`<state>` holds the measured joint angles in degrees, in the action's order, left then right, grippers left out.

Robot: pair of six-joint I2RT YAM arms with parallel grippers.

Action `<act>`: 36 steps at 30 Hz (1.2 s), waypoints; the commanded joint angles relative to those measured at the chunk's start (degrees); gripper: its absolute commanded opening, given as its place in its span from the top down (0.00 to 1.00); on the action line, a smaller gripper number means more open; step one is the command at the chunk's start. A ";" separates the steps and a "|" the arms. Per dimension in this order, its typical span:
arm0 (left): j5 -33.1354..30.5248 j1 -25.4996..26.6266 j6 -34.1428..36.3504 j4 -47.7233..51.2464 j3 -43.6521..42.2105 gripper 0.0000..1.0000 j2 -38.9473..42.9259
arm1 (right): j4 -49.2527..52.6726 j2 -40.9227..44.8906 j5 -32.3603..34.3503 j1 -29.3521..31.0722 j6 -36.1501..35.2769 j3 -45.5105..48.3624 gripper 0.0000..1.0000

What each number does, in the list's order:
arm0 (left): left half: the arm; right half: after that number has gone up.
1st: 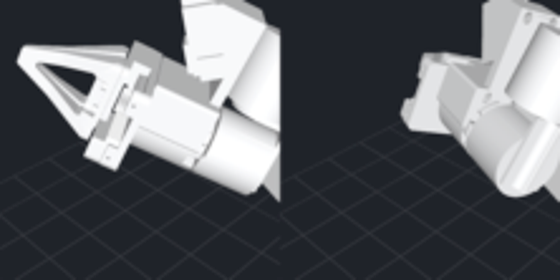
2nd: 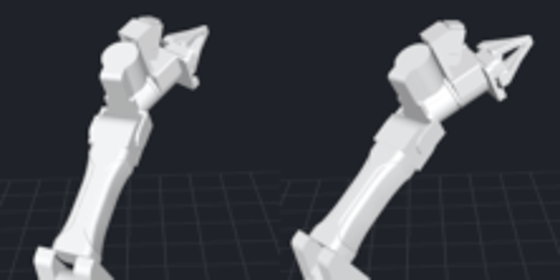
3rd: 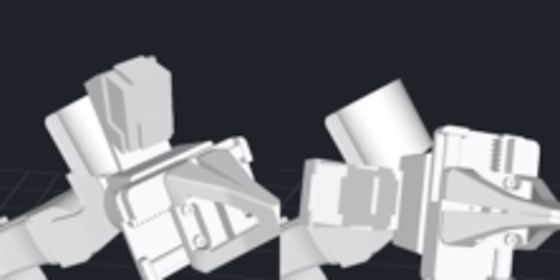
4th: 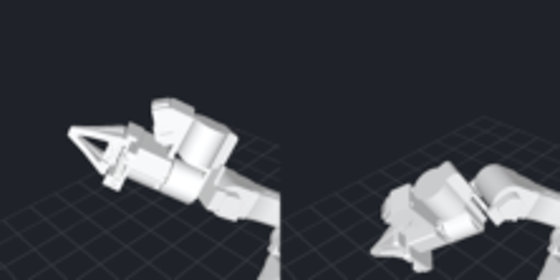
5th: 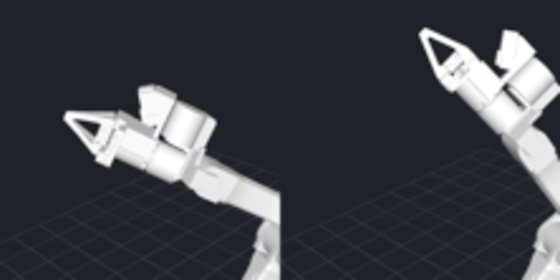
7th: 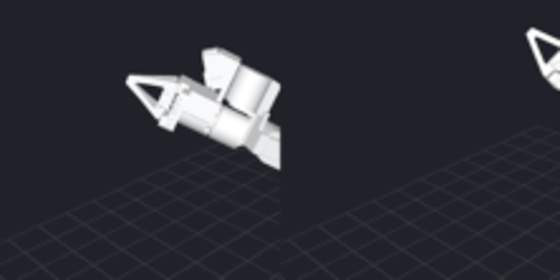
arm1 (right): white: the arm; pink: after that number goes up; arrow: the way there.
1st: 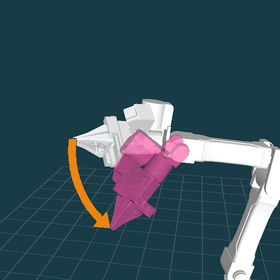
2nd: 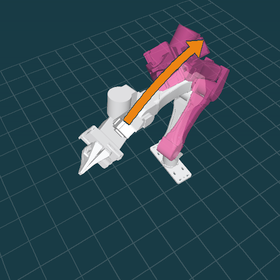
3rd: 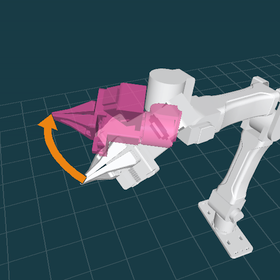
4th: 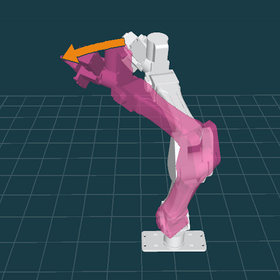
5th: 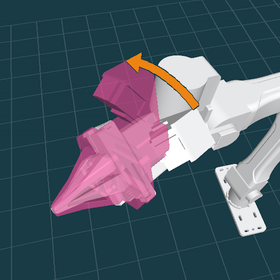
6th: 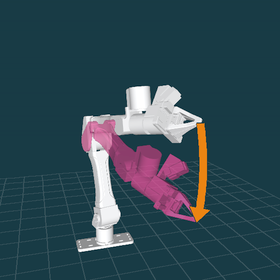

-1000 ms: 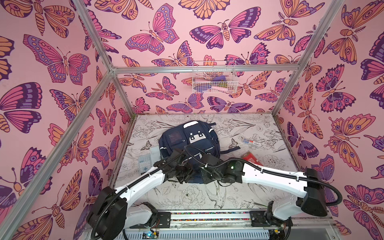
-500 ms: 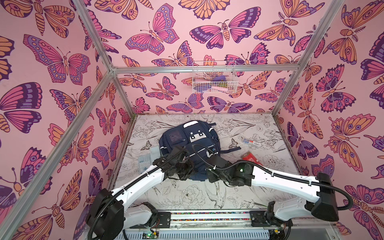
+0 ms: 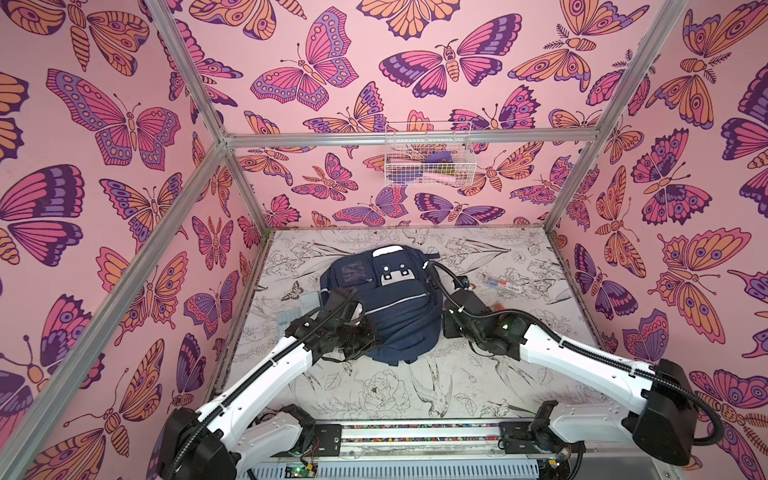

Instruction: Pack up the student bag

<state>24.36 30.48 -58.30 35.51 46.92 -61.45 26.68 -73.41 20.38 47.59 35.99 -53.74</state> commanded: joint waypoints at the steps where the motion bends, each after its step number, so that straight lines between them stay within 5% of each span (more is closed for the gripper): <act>1: 2.11 -1.04 5.90 5.28 0.43 1.00 1.56 | -1.89 -2.36 5.64 -5.74 -4.72 1.21 1.00; 23: 3.30 -2.71 7.06 7.45 -3.89 1.00 4.75 | -10.20 -16.16 2.56 -12.74 -8.85 -3.20 1.00; 36: 2.60 -3.57 6.54 6.73 -6.13 1.00 5.44 | -11.79 -10.79 4.68 -16.96 -4.33 4.15 1.00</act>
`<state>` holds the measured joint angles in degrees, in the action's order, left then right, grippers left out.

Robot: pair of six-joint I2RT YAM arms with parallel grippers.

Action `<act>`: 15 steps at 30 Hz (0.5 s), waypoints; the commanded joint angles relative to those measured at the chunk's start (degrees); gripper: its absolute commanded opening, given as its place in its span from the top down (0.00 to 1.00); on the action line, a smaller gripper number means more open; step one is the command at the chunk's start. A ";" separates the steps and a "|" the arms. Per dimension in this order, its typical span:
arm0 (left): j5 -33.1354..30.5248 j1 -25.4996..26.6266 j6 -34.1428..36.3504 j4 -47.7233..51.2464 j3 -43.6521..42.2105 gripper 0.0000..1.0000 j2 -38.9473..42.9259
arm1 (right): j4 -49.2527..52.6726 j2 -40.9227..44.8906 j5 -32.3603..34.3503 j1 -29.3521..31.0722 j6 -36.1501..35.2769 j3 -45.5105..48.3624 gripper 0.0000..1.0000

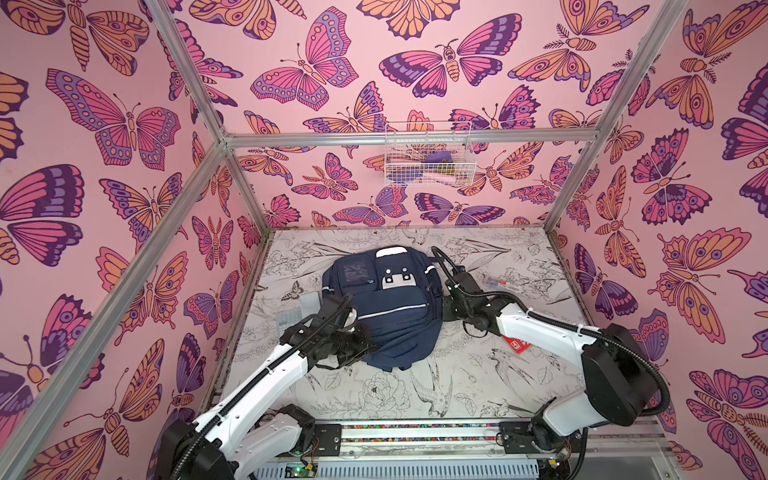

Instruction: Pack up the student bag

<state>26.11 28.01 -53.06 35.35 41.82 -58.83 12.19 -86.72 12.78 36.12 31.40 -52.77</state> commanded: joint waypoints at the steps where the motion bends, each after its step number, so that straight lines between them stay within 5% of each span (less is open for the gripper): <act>1: 0.78 -1.28 1.29 6.82 -1.14 1.00 3.05 | 1.54 3.72 11.21 -6.23 1.39 4.52 1.00; 11: 1.83 -1.69 0.98 5.99 -2.16 1.00 3.25 | -5.84 1.90 10.27 -9.80 7.89 12.53 1.00; 15: 1.55 -2.24 0.33 5.97 -3.04 1.00 5.00 | -17.17 4.68 3.26 -12.56 9.72 19.02 1.00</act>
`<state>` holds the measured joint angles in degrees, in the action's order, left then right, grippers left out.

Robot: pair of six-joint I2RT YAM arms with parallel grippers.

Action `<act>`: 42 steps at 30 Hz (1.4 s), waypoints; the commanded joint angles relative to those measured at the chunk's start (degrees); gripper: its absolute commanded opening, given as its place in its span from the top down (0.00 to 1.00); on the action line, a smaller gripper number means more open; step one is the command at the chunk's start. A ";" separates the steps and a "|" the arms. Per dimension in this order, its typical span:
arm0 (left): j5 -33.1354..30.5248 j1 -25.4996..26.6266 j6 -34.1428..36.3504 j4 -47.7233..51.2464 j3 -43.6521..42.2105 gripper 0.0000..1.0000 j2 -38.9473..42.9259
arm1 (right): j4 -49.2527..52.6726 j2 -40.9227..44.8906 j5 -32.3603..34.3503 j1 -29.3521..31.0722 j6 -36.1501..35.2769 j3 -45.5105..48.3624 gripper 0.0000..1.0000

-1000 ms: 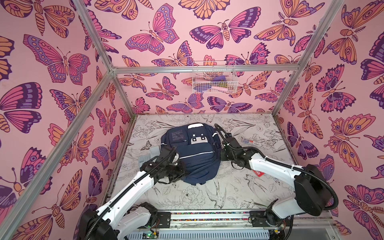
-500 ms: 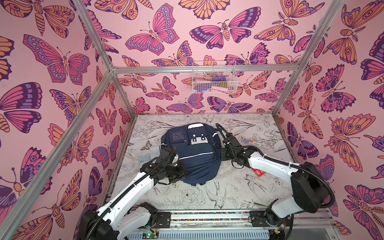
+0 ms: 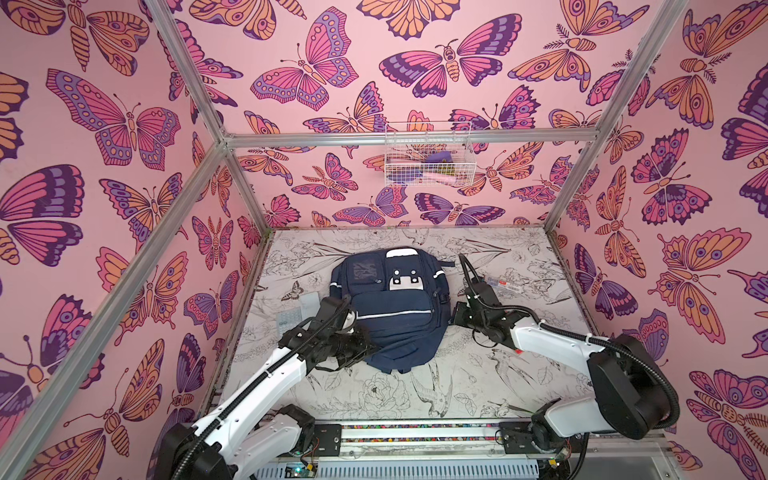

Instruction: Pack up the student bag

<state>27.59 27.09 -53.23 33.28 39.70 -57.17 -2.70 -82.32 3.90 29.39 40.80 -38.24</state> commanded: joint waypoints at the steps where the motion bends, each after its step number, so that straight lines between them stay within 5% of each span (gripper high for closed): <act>1: 0.37 -1.34 0.28 7.75 -1.21 1.00 3.09 | -1.98 0.40 10.67 -5.84 -0.02 4.09 1.00; 3: 1.96 -1.34 -0.37 5.22 -2.31 1.00 2.23 | -0.04 0.17 6.88 -5.66 -1.70 2.19 0.97; 6: 6.24 -1.25 -2.75 -1.82 -4.66 0.98 0.48 | 4.29 3.34 7.13 -3.56 -2.21 1.27 0.60; 10: 6.09 0.17 -2.53 -4.05 -3.41 0.54 0.86 | 19.08 10.55 12.19 -0.50 0.50 -2.33 0.36; 13: 4.28 0.51 -1.15 -3.31 -1.91 0.44 2.93 | 25.49 13.23 9.56 1.85 1.31 -5.45 0.31; 16: 1.28 0.51 0.48 -0.97 -0.28 0.38 3.94 | 27.45 10.67 -0.32 4.39 1.39 -9.41 0.32; 19: -0.57 0.51 2.60 0.61 1.63 0.07 3.11 | 28.19 6.01 -3.58 9.80 2.17 -13.63 0.37; 20: -0.93 0.51 3.00 0.73 2.35 0.05 2.56 | 27.85 4.70 -4.08 11.42 2.39 -14.82 0.39; 27: -8.29 2.80 8.63 0.91 7.61 0.26 -2.52 | 26.98 -3.73 -4.27 14.90 9.01 -20.50 0.45; 34: -16.57 8.93 14.31 0.91 11.69 0.24 -9.05 | 24.02 -9.40 -7.24 15.14 13.46 -21.68 0.56; 39: -23.43 13.48 20.00 0.90 14.57 0.13 -12.77 | 25.88 -9.27 -7.40 15.09 13.26 -23.89 0.99; 42: -27.22 15.37 23.96 0.85 16.03 0.08 -15.11 | 28.18 -8.18 -7.66 15.15 12.34 -26.25 1.00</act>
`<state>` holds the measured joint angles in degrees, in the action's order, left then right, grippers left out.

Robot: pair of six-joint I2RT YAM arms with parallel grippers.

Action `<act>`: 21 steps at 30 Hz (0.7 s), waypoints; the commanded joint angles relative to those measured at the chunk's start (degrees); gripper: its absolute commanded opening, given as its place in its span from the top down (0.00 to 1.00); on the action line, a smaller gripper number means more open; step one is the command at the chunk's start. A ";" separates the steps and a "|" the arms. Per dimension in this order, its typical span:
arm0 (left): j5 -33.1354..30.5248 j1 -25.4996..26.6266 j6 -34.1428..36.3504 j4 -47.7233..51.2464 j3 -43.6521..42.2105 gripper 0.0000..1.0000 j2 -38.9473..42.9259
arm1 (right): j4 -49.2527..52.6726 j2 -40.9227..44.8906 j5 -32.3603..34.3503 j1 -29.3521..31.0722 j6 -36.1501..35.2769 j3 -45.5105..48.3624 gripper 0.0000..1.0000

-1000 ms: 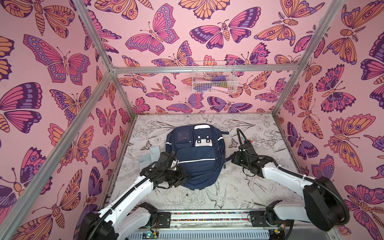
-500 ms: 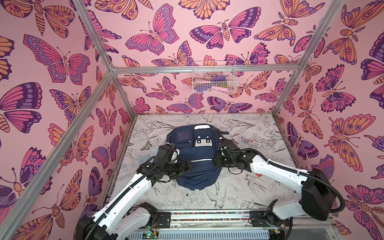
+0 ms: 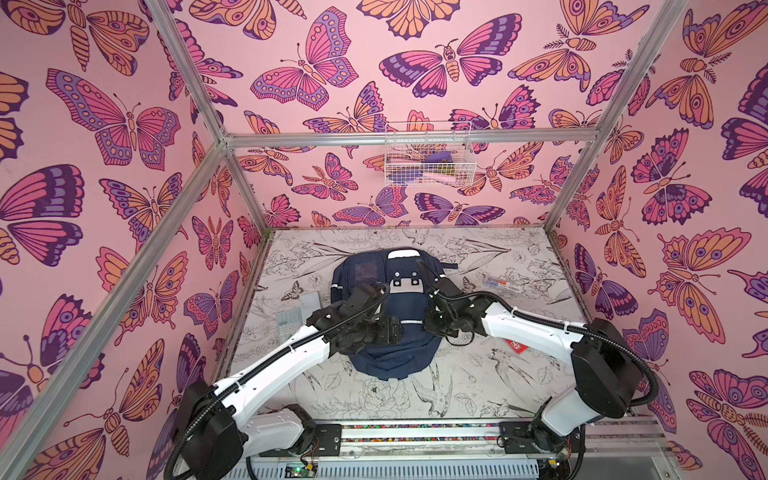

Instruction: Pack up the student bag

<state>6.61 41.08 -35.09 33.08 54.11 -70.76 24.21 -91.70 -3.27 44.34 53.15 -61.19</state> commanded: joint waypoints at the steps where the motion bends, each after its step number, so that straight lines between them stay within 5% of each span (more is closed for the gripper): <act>1: -6.64 1.66 7.28 0.90 1.92 0.07 -2.63 | 1.64 3.41 -1.00 0.14 -0.12 -3.94 1.00; 13: -7.48 3.30 14.68 -2.55 5.83 0.06 -8.57 | -0.91 7.14 -8.49 0.15 2.29 -6.35 1.00; 21: -8.56 3.66 15.43 -6.07 4.97 0.45 -11.66 | -1.88 8.55 -9.43 0.18 3.06 -5.19 1.00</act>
<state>1.34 45.41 -20.53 28.32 59.31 -80.14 25.76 -86.87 -9.37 44.21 55.44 -65.45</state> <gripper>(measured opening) 0.563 0.104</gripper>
